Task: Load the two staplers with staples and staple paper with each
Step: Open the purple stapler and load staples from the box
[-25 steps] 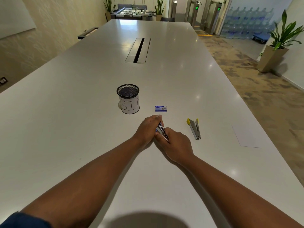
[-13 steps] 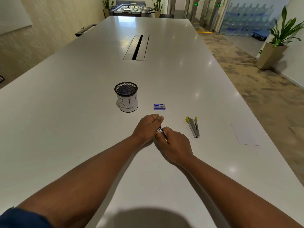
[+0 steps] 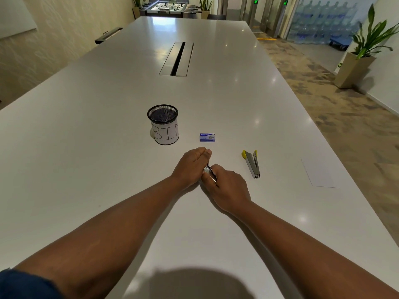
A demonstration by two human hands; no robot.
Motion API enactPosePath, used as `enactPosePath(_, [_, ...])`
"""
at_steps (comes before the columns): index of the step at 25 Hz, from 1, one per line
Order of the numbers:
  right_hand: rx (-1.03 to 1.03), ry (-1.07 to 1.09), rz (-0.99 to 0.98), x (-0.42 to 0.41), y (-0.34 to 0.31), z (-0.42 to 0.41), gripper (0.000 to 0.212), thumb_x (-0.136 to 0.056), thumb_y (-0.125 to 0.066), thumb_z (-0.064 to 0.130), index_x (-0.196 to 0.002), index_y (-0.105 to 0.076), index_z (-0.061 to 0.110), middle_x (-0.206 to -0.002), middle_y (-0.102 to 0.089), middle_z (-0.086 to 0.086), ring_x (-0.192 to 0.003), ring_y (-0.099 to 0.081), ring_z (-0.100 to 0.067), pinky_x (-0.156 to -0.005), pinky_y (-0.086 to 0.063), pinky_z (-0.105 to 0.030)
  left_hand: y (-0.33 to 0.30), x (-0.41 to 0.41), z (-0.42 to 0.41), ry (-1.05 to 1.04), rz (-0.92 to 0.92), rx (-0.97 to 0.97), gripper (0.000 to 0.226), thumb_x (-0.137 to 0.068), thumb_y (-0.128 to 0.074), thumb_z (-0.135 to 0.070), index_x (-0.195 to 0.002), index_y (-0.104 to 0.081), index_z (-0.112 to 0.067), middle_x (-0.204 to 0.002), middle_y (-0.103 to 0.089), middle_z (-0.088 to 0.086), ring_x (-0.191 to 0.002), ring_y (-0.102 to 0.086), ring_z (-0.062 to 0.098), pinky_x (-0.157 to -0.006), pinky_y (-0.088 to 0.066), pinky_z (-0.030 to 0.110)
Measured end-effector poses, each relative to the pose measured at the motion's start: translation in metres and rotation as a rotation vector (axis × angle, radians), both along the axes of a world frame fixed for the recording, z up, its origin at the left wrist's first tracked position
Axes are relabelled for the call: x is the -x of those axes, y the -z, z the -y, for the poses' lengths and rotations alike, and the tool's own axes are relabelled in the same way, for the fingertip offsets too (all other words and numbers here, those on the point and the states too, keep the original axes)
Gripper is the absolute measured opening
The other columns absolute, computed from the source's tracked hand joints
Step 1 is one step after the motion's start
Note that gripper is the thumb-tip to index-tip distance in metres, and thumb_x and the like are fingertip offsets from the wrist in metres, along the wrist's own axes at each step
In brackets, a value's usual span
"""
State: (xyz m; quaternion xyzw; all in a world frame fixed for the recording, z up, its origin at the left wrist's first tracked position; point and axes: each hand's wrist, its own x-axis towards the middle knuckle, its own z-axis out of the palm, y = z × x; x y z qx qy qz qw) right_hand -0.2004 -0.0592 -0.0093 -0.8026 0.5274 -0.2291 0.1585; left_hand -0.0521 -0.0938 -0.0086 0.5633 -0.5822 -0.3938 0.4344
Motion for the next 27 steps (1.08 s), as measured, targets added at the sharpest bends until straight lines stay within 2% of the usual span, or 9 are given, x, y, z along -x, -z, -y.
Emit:
enactPosePath(6, [-0.005, 0.003, -0.009, 0.0002, 0.0007, 0.0008, 0.040, -0.104, -0.037, 0.053, -0.074, -0.036, 0.026, -0.055, -0.041, 0.009, -0.048, -0.039, -0.010, -0.048, -0.021, -0.028, -0.0010, 0.0005, -0.0032, -0.014, 0.028, 0.038, 0.045, -0.104, -0.046, -0.034, -0.076, -0.045, 0.001, -0.066, -0.048, 0.006, -0.064, -0.045, 0.021, -0.066, -0.041, 0.042])
enactPosePath(11, [0.003, 0.003, -0.007, 0.0006, 0.0025, 0.0011, 0.042, -0.104, -0.035, 0.055, -0.077, -0.040, 0.023, -0.055, -0.041, 0.008, -0.049, -0.039, -0.011, -0.048, -0.022, -0.030, -0.0035, 0.0018, -0.0038, -0.028, 0.044, 0.039, 0.042, -0.106, -0.046, -0.031, -0.071, -0.045, -0.007, -0.064, -0.047, 0.003, -0.064, -0.046, 0.020, -0.067, -0.045, 0.053])
enactPosePath(18, [0.019, 0.012, -0.005, 0.0007, 0.0038, 0.0017, 0.043, -0.104, -0.035, 0.056, -0.077, -0.040, 0.023, -0.055, -0.041, 0.008, -0.048, -0.039, -0.012, -0.048, -0.023, -0.031, -0.0010, 0.0006, -0.0040, -0.021, -0.021, 0.024, 0.045, -0.102, -0.048, -0.041, -0.073, -0.046, -0.006, -0.065, -0.050, 0.004, -0.065, -0.047, 0.022, -0.066, -0.045, 0.052])
enactPosePath(23, [0.014, 0.030, -0.005, 0.0002, 0.0050, 0.0012, 0.045, -0.102, -0.033, 0.060, -0.080, -0.044, 0.022, -0.057, -0.046, 0.007, -0.050, -0.044, -0.013, -0.050, -0.028, -0.033, 0.0009, 0.0004, -0.0048, -0.013, -0.084, 0.004, 0.043, -0.102, -0.049, -0.040, -0.074, -0.051, -0.006, -0.066, -0.053, 0.004, -0.064, -0.049, 0.019, -0.066, -0.042, 0.040])
enactPosePath(27, [0.013, 0.059, 0.009, 0.0000, 0.0040, 0.0011, 0.041, -0.097, -0.035, 0.063, -0.087, -0.047, 0.025, -0.059, -0.051, 0.007, -0.051, -0.049, -0.012, -0.047, -0.029, -0.031, -0.0041, -0.0002, -0.0058, -0.006, -0.261, -0.047, 0.037, -0.101, -0.045, -0.036, -0.079, -0.059, -0.009, -0.069, -0.057, 0.003, -0.063, -0.054, 0.016, -0.063, -0.044, 0.032])
